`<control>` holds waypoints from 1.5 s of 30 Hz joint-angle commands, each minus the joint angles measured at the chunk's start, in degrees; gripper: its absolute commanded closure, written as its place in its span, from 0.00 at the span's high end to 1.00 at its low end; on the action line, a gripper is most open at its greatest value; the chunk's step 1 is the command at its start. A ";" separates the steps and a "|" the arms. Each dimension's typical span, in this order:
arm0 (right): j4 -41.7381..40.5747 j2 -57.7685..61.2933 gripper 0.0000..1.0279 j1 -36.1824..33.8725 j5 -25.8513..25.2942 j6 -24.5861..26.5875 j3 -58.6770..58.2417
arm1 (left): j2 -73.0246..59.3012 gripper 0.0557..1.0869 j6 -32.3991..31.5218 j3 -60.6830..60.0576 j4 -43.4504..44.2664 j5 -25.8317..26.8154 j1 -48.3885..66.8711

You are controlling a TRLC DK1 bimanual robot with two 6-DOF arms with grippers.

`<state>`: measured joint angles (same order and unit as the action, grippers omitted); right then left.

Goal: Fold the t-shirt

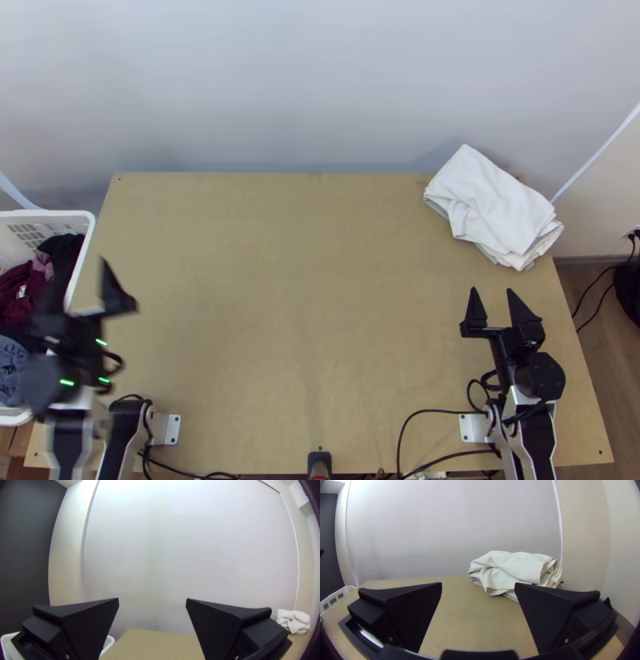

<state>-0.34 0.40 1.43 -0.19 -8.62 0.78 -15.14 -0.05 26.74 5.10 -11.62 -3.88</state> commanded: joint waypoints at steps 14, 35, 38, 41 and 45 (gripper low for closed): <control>1.13 -0.49 0.96 -0.11 -0.52 -0.87 -0.25 | -40.59 0.95 -1.70 40.93 -30.77 9.51 -30.05; 1.13 -0.49 0.96 -0.11 -0.52 -0.87 -0.25 | -89.89 0.95 17.98 60.53 -46.59 20.49 -56.85; 1.13 -0.49 0.96 -0.11 -0.52 -0.87 -0.25 | -96.66 0.94 18.78 65.37 -47.55 20.41 -57.73; 1.13 -0.49 0.96 -0.11 -0.52 -0.87 -0.25 | -103.25 0.94 19.92 69.41 -47.73 19.44 -58.26; 1.13 -0.49 0.96 -0.11 -0.52 -0.96 -0.25 | -111.16 0.94 22.03 73.80 -46.85 15.92 -58.52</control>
<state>-0.34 0.40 1.43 -0.19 -8.62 0.78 -121.21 19.46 97.56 -41.47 5.30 -61.80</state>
